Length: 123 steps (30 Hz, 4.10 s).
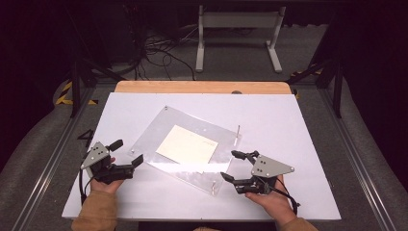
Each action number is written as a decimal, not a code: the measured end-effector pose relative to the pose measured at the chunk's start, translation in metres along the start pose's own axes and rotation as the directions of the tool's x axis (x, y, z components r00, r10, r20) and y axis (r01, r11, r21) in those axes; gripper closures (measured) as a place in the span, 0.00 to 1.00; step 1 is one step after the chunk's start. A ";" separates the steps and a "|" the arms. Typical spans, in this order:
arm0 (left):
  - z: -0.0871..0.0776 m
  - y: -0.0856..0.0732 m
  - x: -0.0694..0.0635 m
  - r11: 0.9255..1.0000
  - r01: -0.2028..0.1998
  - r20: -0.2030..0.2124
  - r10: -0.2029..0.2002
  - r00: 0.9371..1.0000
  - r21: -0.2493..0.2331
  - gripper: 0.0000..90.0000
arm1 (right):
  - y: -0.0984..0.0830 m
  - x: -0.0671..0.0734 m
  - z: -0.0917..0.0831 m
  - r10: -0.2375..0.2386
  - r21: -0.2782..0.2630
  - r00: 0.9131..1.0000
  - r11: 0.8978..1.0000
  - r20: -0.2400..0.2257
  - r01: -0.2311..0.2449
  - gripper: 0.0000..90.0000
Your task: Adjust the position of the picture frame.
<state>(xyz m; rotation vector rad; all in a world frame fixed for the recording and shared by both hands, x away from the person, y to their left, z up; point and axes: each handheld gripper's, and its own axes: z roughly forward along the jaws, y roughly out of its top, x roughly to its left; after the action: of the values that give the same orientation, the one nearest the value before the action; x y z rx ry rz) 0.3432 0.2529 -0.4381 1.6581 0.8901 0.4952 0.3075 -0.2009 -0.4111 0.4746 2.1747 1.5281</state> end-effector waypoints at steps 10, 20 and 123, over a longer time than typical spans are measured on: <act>0.000 0.000 0.001 1.000 0.005 -0.001 -0.005 1.000 0.001 0.00 | -0.006 0.016 0.013 0.010 0.032 0.992 0.999 -0.126 -0.006 0.47; 0.001 -0.001 0.002 1.000 0.012 -0.006 -0.012 1.000 0.011 0.00 | -0.017 0.019 0.026 0.071 0.158 0.977 0.987 -0.199 -0.040 0.59; 0.087 -0.003 -0.021 0.893 -0.146 0.151 0.089 0.985 0.425 0.92 | -0.049 -0.088 -0.025 0.231 0.252 0.925 0.917 0.301 -0.311 0.80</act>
<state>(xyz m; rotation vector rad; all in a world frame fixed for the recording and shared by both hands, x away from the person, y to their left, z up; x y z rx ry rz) 0.3925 0.1820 -0.4626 2.1381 0.8485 0.2755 0.3677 -0.2818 -0.4366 1.0610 2.1944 1.1811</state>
